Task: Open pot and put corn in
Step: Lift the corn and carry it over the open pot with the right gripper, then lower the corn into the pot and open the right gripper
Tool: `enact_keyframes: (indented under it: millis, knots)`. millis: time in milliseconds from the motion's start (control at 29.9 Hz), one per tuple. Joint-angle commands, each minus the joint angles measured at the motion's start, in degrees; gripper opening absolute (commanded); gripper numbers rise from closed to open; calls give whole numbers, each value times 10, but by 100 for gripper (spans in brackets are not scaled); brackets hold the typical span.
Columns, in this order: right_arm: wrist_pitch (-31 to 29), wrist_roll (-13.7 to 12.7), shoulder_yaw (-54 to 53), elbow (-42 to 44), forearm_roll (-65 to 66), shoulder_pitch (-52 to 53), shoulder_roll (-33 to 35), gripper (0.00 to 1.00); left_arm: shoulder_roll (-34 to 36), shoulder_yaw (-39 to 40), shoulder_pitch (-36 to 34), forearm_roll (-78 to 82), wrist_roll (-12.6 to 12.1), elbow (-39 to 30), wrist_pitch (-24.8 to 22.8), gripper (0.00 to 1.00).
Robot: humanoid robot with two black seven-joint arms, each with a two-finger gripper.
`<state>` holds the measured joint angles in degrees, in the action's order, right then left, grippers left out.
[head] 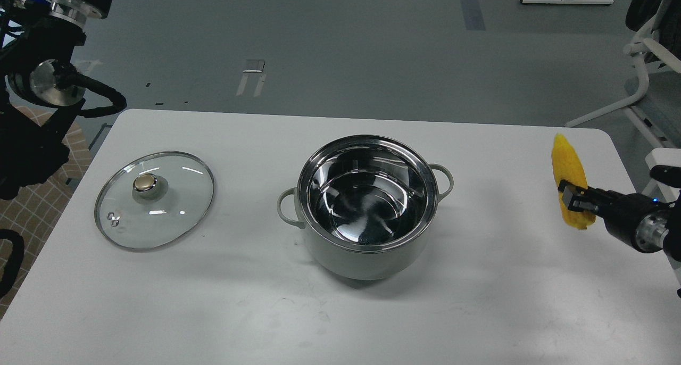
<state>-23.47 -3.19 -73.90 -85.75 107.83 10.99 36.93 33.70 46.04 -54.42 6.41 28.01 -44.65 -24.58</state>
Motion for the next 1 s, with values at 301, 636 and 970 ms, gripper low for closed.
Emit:
enact_keyframes:
  millis: [301, 636, 970]
  knots:
    - [-25, -7, 173, -116, -55, 155, -99, 0, -8, -7, -2, 6, 0, 0, -5, 98]
    - [-25, -18, 321, -82, -54, 216, -116, 5, -20, -4, -3, 6, 0, 0, 1, 98]
    - [-24, -12, 321, -78, -54, 215, -126, 97, -17, -2, -11, 7, 0, 0, 0, 98]
